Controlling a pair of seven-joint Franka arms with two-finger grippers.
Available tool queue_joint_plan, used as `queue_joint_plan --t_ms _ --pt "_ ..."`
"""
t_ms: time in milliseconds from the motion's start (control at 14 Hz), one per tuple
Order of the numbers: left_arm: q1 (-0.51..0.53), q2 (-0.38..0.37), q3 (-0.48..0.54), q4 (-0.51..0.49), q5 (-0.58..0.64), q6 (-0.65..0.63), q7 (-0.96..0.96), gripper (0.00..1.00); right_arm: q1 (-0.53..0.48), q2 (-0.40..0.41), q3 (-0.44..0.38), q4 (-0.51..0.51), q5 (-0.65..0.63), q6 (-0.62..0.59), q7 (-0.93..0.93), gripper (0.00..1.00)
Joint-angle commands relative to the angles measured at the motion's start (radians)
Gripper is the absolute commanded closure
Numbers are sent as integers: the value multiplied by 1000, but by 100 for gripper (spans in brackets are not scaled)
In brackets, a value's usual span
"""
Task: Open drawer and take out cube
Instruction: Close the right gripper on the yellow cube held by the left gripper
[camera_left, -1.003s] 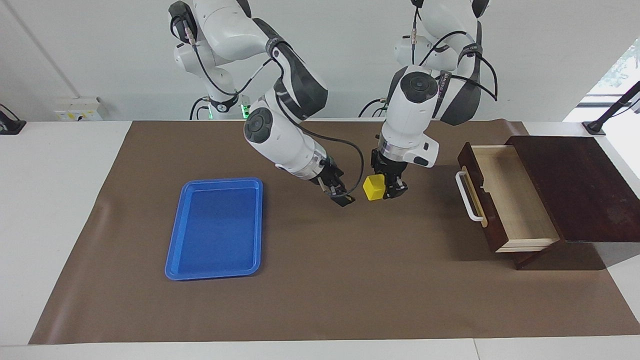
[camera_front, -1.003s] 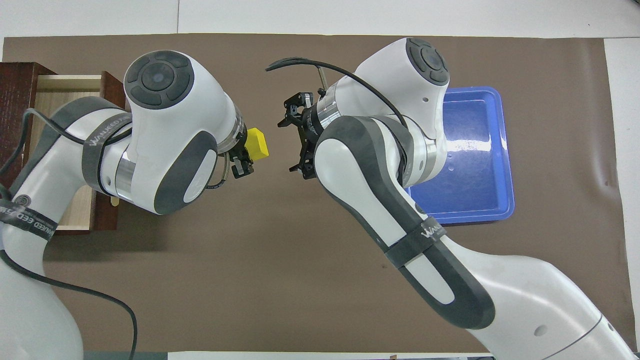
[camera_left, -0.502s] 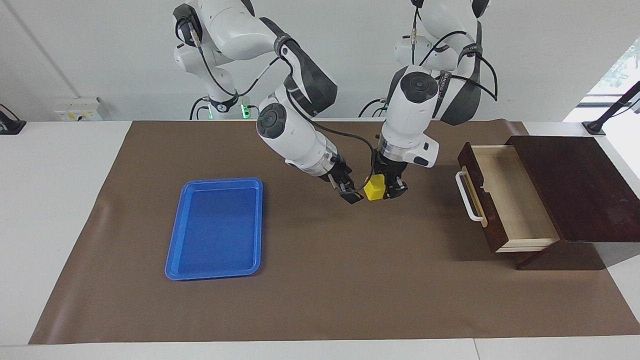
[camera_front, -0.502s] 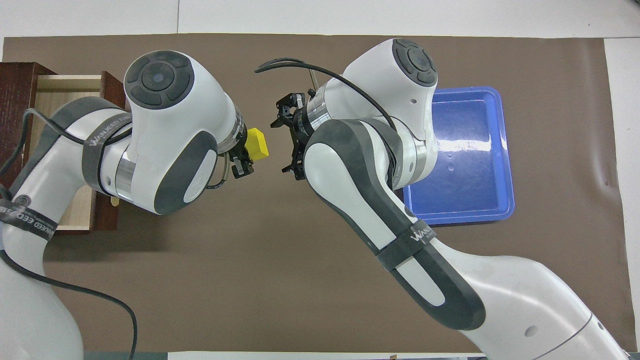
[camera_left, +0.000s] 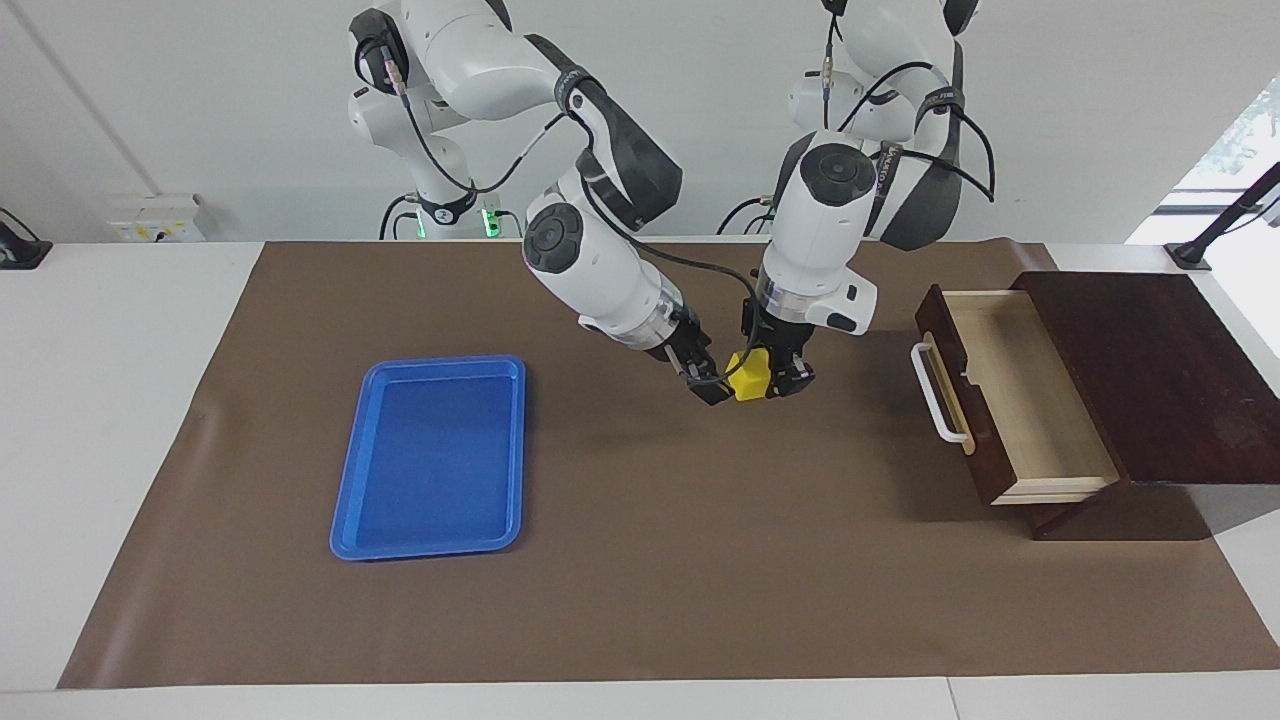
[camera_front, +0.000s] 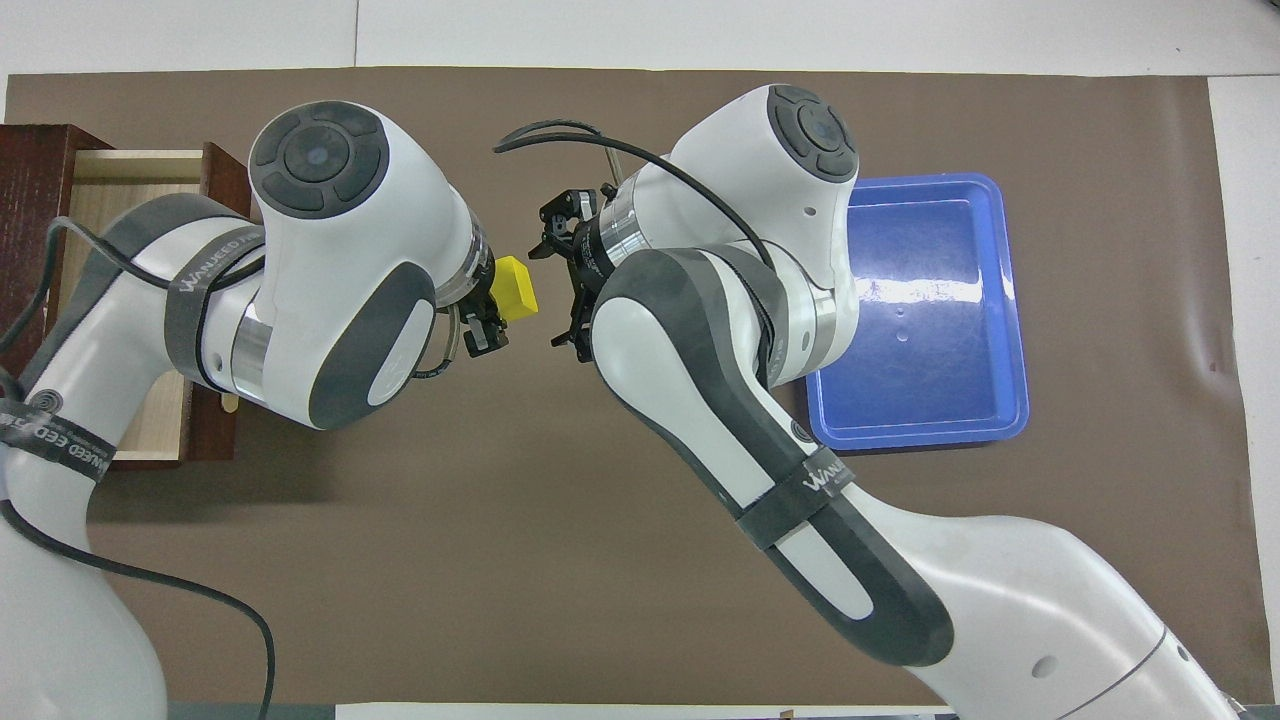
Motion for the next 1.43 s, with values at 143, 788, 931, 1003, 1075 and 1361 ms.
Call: queue_joint_plan --t_ms 143,788,931,1003,1075,1361 --pt "-14 -4 11 -7 16 -2 -12 100 26 60 -8 79 -21 20 40 8" --pt "-23 -6 11 -16 18 7 -7 100 26 57 -4 76 -34 45 37 8" --pt "-34 -7 9 -27 18 22 2 100 26 57 -2 75 -32 45 37 8" --pt "-37 -9 11 -27 18 28 2 100 26 57 -4 76 -31 45 37 8" --pt "-39 -9 11 -27 18 30 4 100 26 57 -2 76 -29 45 37 8" --pt "-39 -9 11 -29 18 28 5 100 22 54 -2 69 -31 46 31 8"
